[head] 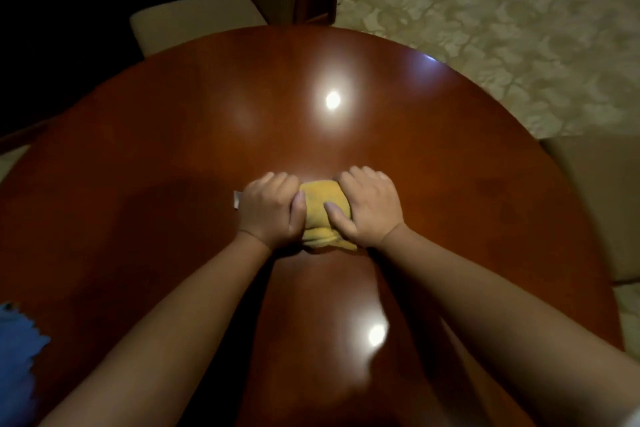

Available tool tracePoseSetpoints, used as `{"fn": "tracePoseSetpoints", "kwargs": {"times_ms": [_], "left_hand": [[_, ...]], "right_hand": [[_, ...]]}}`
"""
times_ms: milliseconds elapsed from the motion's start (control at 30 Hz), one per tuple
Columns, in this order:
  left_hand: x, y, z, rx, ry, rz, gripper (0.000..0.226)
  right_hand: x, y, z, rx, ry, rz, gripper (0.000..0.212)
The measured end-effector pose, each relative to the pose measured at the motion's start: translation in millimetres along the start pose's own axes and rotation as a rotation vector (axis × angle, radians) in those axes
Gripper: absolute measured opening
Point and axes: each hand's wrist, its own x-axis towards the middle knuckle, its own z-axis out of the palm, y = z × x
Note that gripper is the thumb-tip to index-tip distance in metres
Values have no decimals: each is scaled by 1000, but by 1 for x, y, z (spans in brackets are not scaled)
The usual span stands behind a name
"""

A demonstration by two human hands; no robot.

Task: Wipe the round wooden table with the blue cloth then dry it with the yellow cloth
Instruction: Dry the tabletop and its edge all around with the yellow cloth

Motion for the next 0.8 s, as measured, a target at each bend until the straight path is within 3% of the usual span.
{"fn": "tracePoseSetpoints", "kwargs": {"times_ms": [167, 400, 800], "left_hand": [[32, -16, 14, 35, 52, -105, 39], [21, 6, 1, 88, 11, -266, 34], [-141, 77, -46, 20, -138, -145, 35]], "right_hand": [[44, 21, 13, -6, 0, 15, 49], [31, 2, 4, -51, -44, 116, 47], [-127, -95, -54, -26, -224, 184, 45]]}}
